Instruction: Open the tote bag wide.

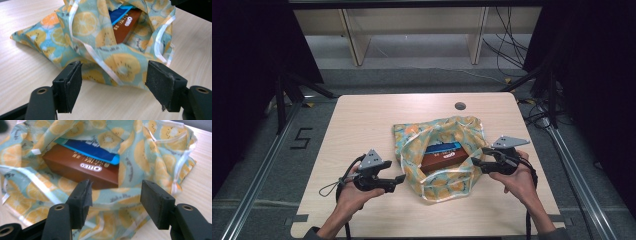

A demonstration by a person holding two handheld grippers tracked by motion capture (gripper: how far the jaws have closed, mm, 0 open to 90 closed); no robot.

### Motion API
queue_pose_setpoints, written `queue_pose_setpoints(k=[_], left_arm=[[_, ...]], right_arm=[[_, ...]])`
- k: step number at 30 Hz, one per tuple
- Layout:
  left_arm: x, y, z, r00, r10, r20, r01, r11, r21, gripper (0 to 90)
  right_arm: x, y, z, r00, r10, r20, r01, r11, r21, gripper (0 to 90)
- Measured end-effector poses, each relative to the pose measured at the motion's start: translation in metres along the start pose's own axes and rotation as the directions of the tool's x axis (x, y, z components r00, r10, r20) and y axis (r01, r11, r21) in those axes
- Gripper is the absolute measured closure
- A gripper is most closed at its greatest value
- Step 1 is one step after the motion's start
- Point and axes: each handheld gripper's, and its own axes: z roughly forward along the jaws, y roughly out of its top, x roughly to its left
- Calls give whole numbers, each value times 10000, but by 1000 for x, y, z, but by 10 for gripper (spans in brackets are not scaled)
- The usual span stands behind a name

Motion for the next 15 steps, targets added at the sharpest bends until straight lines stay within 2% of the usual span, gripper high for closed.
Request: queue_pose_setpoints(k=[1,2,3,5,7,8,9,10,11,12,13,14,15], left_arm=[[-2,-3,-1,9999,-26,-112,25,10000,-68,281],[-3,-6,-2,10000,-25,-75,25,10000,-21,277],[-4,-9,-4,9999,95,-95,-94,9999,141,271],[-8,-15,-4,9999,-4,-147,6,9999,105,264],[-11,-22,-6,9998,144,-143,-140,9996,255,261],[-12,-25,-5,9998,95,-170,-91,9997,227,260],[-14,-27,-6,9998,85,-182,-82,9998,195,257],[-16,-30,-7,9994,181,-282,-173,9994,300,256],[-16,-32,-8,9992,337,-200,-330,9988,357,254],[-17,-33,-9,9994,280,-213,-271,9988,414,254],[-18,-35,-10,9994,241,-267,-231,9990,376,254],[-17,-37,-11,9989,363,-280,-354,9988,328,252],[-19,-39,-10,9994,166,-309,-162,9998,151,246]], right_arm=[[2,-3,-4,9997,227,-77,-226,9997,38,424],[3,-5,-7,9996,258,-66,-259,9996,-110,423],[4,-7,-10,9997,232,-41,-233,9996,-168,421],[8,-10,-18,9996,271,-91,-272,9995,-164,417],[10,-16,-23,9998,210,64,-208,9993,-304,415],[10,-18,-25,9998,188,-67,-190,9995,-249,412],[14,-21,-28,9994,336,31,-335,9993,-154,412],[13,-23,-29,9999,160,20,-160,9997,-173,412],[16,-27,-32,9993,351,94,-350,9993,-112,412],[17,-30,-33,9988,487,81,-487,9988,-47,412],[16,-32,-33,9994,326,107,-326,9994,-84,411],[16,-35,-34,9994,301,166,-299,9995,-88,410],[16,-39,-34,9994,331,94,-331,9995,-4,409]])
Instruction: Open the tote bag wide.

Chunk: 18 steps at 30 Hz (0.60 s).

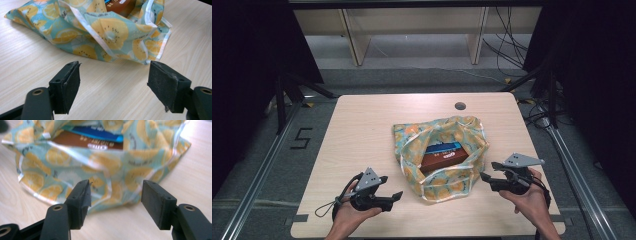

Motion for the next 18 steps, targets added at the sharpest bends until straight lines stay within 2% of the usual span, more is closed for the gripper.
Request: queue_pose_setpoints(k=[1,2,3,4,5,7,8,9,10,11,12,14,15,16,17,18], left_arm=[[1,-2,-1,9999,103,40,-103,9999,139,236],[1,-4,-1,9999,128,-51,-127,9997,199,223],[1,-6,0,10000,-65,-23,65,10000,49,216],[0,-8,0,9998,-139,-106,139,9999,22,216],[0,-10,0,9994,-283,-189,286,9995,144,216],[1,-14,0,9997,-186,-181,189,9997,146,207],[0,-16,1,9994,-234,-239,237,9997,96,192],[0,-20,2,9990,-359,-256,358,9993,-40,184],[-1,-21,2,9986,-454,-283,454,9990,-16,179],[0,-24,3,9986,-471,-255,474,9988,87,176],[-2,-26,3,9976,-630,-279,636,9978,182,174],[-2,-28,2,9981,-558,-279,563,9983,166,173],[-2,-28,1,9986,-430,-306,438,9987,263,171],[-3,-28,2,9982,-547,-263,550,9984,122,169],[-1,-28,1,9992,-299,-250,302,9995,132,169],[-1,-28,1,9991,-329,-259,332,9994,120,169]], right_arm=[[3,-4,-1,9995,290,83,-291,9996,35,408],[1,-7,-1,9999,92,-87,-91,9999,49,407],[3,-10,-2,9994,319,93,-320,9994,123,407],[3,-13,-3,9993,372,9,-372,9992,134,406],[2,-16,-4,9997,201,118,-203,9997,139,404],[5,-23,-5,9987,513,-10,-512,9983,267,400],[4,-26,-6,9993,363,53,-365,9989,307,400],[6,-29,-5,9989,478,9,-478,9985,274,399],[5,-34,-6,9996,277,112,-280,9991,321,397],[8,-36,-6,9982,593,-27,-591,9974,419,396],[5,-38,-7,9997,246,-65,-243,9985,489,395],[6,-43,-9,9994,334,-85,-329,9982,497,393],[7,-45,-10,9993,357,147,-362,9985,412,392],[8,-48,-12,9993,326,165,-334,9984,450,391],[11,-50,-12,9975,701,66,-703,9966,422,391],[12,-53,-12,9969,785,-14,-783,9960,423,390]])
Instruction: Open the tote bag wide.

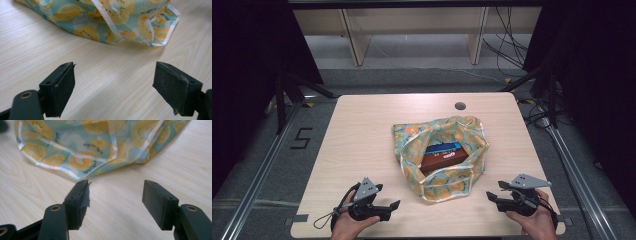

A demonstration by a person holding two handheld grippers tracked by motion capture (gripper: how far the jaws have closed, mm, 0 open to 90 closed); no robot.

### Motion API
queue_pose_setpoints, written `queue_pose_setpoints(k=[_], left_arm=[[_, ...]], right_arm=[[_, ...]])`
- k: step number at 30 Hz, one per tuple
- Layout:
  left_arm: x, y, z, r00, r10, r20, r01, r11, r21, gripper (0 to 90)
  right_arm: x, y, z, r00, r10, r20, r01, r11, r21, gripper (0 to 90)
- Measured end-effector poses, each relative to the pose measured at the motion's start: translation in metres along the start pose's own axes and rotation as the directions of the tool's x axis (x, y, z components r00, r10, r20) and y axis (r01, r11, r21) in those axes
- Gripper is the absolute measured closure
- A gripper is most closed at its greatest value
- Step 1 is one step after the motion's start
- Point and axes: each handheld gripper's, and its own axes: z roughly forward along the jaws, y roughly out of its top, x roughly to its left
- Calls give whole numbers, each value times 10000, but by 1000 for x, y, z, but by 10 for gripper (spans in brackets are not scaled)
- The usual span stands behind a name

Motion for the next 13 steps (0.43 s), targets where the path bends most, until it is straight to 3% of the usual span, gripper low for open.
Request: queue_pose_setpoints(k=[1,3,4,6,7,8,10,12,13], left_arm=[[1,0,0,10000,84,-16,-83,9999,113,169],[0,-1,1,9997,-236,-43,236,9997,44,169],[0,-1,2,9996,-288,-28,288,9996,-23,169],[0,-1,2,9996,-258,-72,258,9997,37,169],[2,-1,1,10000,9,-85,-7,9998,210,169],[3,-1,2,9999,65,-79,-64,9998,161,169],[2,-2,4,9994,-322,-157,324,9994,93,169],[4,-2,4,9996,-179,-197,183,9996,229,169],[4,-2,4,9994,-299,-195,302,9994,172,168]], right_arm=[[-1,-2,1,9999,-148,23,148,9999,-20,388],[-2,-5,3,9993,-365,-32,366,9992,142,385],[-1,-7,5,9998,-164,-58,165,9997,188,381],[-3,-7,7,9992,-391,-108,393,9989,259,377],[-1,-8,6,10000,-74,-29,75,9991,414,376],[-2,-8,7,9998,-195,-35,197,9988,444,374],[-3,-8,7,9998,-204,2,204,9987,459,374],[-4,-9,7,9998,-173,-49,175,9990,411,373],[-6,-9,8,9994,-338,-97,341,9989,324,373]])
